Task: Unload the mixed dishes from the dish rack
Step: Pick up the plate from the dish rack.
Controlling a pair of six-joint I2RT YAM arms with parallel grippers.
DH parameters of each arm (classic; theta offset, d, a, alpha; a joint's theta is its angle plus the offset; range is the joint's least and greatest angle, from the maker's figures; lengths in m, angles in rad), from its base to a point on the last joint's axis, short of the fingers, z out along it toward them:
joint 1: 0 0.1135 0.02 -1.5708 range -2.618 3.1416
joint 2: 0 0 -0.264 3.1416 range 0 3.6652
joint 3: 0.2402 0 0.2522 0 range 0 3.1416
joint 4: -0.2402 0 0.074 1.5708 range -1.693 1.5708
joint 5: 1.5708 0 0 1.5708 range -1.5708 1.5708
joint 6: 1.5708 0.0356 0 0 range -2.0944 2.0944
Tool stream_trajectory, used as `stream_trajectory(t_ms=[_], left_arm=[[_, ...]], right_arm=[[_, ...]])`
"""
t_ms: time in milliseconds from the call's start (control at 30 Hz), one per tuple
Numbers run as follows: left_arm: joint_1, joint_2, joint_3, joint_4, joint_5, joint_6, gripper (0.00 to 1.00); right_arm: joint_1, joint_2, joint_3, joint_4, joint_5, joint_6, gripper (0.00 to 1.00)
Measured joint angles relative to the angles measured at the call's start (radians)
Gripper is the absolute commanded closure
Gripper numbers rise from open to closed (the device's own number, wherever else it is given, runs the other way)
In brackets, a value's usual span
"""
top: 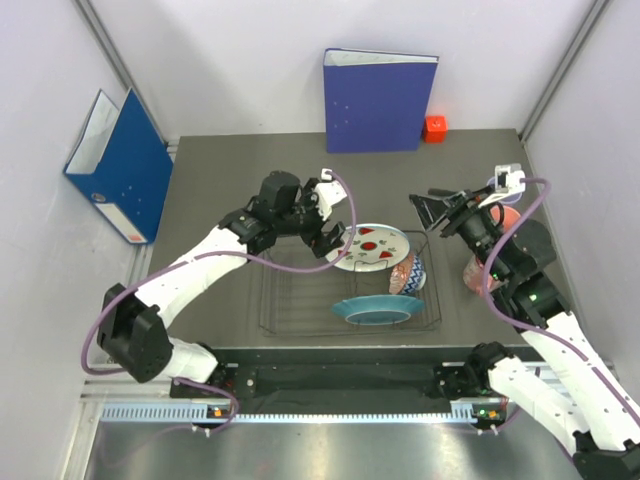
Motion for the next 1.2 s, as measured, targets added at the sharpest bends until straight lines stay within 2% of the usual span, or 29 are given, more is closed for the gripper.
stream_trajectory(t_ms=[167, 400, 733, 900, 967, 1133, 1200], left_arm=[[0.046, 0.046, 0.026, 0.052, 0.064, 0.102, 0.05], [0.098, 0.179, 0.095, 0.063, 0.253, 0.175, 0.09], [0.103, 0.22, 0.097, 0.088, 0.386, 0.208, 0.29], [0.082, 0.22, 0.061, 0.117, 0.392, 0.202, 0.58], [0.065, 0.222, 0.049, 0.126, 0.383, 0.199, 0.64], [0.016, 0.23, 0.029, 0.169, 0.292, 0.198, 0.92], [0.001, 0.229, 0.019, 0.203, 0.238, 0.189, 0.96]], right_arm=[[0.0, -0.024, -0.036, -0.001, -0.006, 0.0, 0.39], [0.0, -0.024, -0.053, -0.01, -0.012, 0.0, 0.39], [0.0, -0.01, -0.067, -0.021, -0.01, 0.0, 0.39], [0.0, 0.034, -0.075, -0.017, -0.011, 0.003, 0.39], [0.0, 0.047, -0.081, -0.015, -0.013, 0.006, 0.39], [0.0, 0.069, -0.087, -0.01, -0.022, 0.018, 0.4], [0.0, 0.068, -0.093, -0.004, -0.024, 0.02, 0.39]])
